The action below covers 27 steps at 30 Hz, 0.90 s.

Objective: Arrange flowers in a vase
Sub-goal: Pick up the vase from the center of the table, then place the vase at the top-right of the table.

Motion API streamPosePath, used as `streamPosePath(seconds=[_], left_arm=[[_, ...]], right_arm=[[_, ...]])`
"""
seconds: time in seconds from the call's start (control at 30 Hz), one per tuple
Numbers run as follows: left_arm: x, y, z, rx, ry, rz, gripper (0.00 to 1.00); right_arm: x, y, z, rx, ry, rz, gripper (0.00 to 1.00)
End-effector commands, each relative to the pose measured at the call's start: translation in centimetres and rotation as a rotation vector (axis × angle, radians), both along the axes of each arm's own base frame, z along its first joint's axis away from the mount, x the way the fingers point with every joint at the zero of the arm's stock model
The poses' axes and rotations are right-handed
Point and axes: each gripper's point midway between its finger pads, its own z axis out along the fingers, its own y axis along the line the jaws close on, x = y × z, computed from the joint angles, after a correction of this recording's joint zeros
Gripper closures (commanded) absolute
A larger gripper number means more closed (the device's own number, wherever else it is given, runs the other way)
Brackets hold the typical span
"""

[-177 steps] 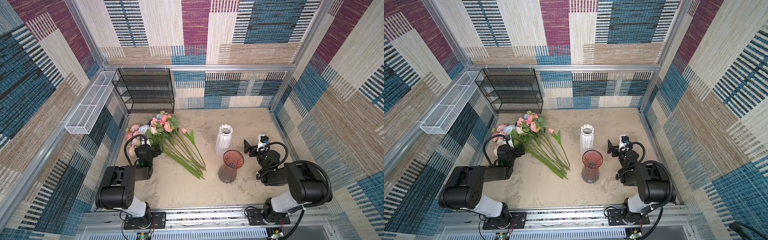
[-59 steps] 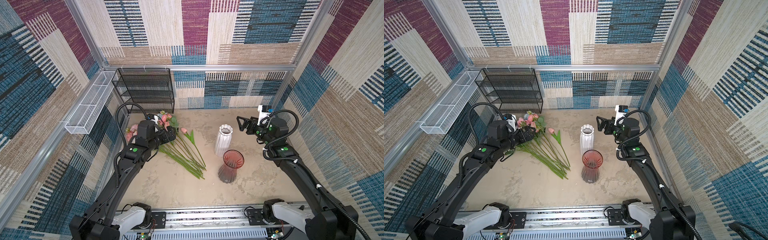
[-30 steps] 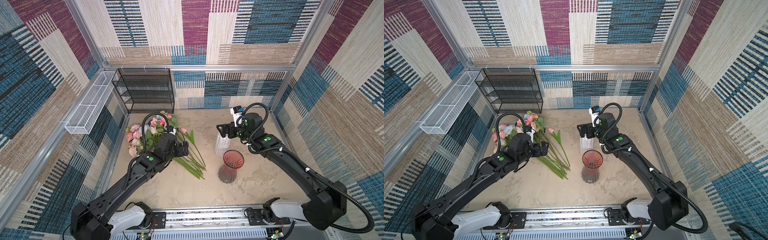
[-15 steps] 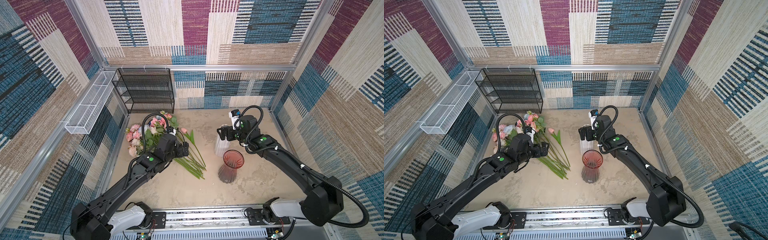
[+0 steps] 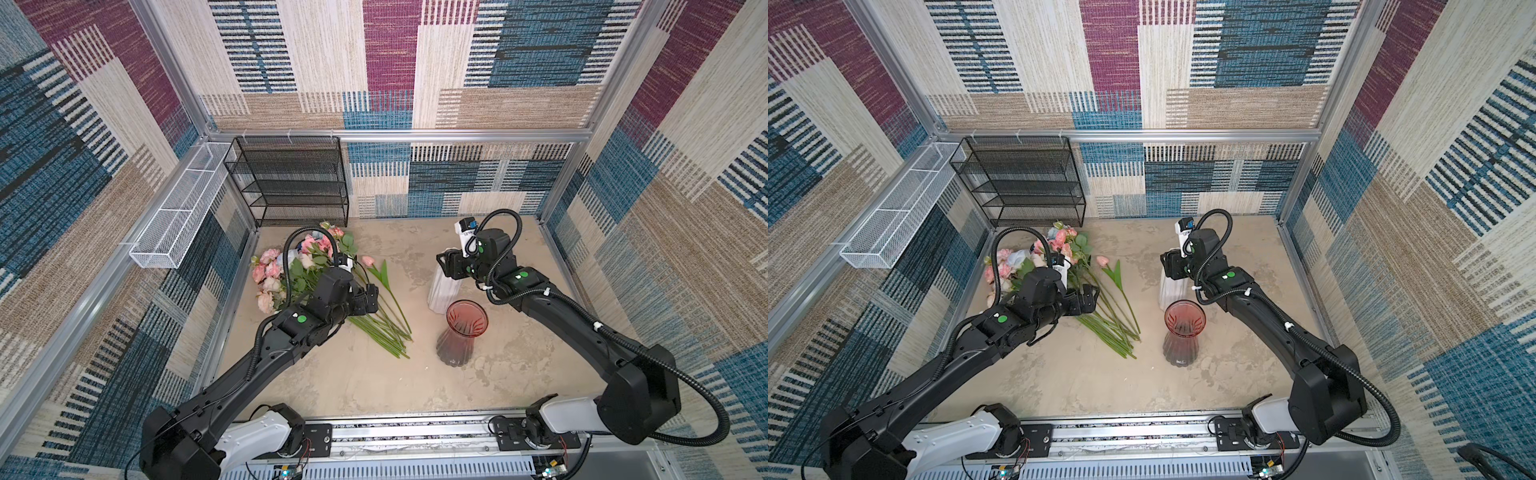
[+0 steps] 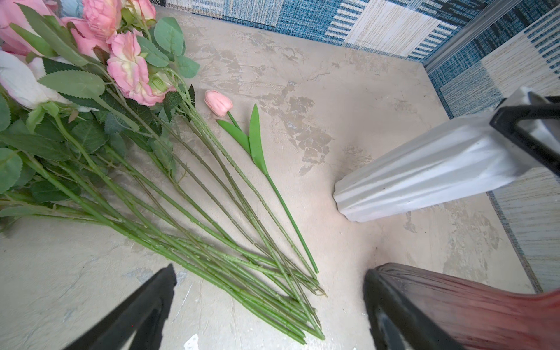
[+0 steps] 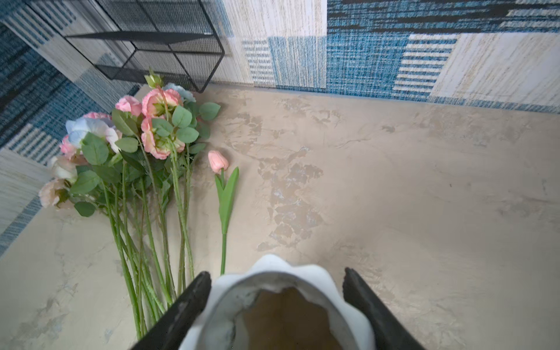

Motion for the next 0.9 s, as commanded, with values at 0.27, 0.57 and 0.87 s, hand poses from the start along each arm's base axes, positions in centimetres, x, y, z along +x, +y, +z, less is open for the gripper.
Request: streamPosePath(seconds=[0.27, 0.57, 0.87], left_arm=[[-0.2, -0.1, 0.3, -0.038, 0.004, 0.009, 0.02], [-0.4, 0.2, 0.5, -0.035, 0.0, 0.017, 0.02], [-0.8, 0.8, 0.4, -0.026, 0.007, 0.028, 0.02]], right_arm=[[3.9, -1.6, 5.0, 0.056, -0.124, -0.078, 0.46], [9.5, -7.5, 7.0, -0.027, -0.183, -0.271, 0.47], [16.2, -12.5, 6.1, -0.124, -0.18, -0.448, 0.47]])
